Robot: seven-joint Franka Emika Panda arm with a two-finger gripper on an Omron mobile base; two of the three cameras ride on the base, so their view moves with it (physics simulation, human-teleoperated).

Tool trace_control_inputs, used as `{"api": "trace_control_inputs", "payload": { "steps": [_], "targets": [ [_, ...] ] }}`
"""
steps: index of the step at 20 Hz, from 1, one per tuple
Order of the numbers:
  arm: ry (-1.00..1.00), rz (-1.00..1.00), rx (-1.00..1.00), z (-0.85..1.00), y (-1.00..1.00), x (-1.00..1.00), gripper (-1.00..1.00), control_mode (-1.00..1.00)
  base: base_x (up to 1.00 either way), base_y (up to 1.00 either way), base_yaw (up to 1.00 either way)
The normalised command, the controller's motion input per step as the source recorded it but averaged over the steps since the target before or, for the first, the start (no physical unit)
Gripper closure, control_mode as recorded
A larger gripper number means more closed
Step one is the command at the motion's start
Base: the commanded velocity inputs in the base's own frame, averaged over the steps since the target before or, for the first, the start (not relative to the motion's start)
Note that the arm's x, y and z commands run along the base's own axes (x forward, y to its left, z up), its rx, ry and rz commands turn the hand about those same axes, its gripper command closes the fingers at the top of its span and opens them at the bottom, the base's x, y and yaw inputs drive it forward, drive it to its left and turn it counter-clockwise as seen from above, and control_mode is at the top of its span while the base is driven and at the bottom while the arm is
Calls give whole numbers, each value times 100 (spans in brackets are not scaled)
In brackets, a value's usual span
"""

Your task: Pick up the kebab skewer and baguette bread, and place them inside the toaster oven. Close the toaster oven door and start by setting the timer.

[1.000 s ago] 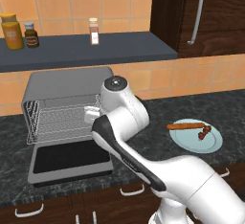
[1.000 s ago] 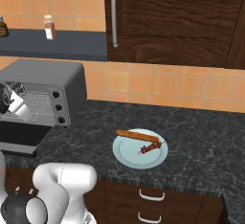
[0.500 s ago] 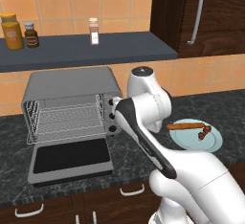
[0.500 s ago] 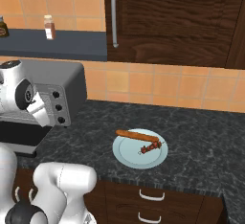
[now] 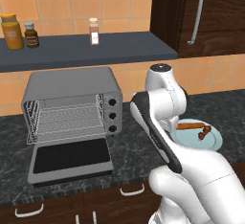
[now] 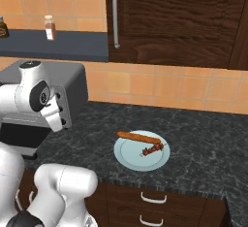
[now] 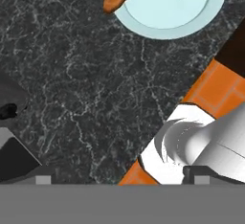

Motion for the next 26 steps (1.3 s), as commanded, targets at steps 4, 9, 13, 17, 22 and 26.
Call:
{"api": "trace_control_inputs", "payload": {
  "steps": [4, 9, 13, 17, 22, 26],
  "targets": [
    [0, -20, 4, -4, -52, 4, -100, -100, 0, 0, 0],
    [0, -10, 9, -9, -62, 27, -100, -100, 0, 0, 0],
    [0, 0, 9, -4, -52, 51, -100, -100, 0, 0, 0],
    [1, 0, 9, -6, -43, 57, -100, -100, 0, 0, 0],
    [1, 0, 11, -13, -50, 43, -100, -100, 0, 0, 0],
    [0, 0, 13, -17, -64, 18, -100, -100, 0, 0, 0]
  ]
}}
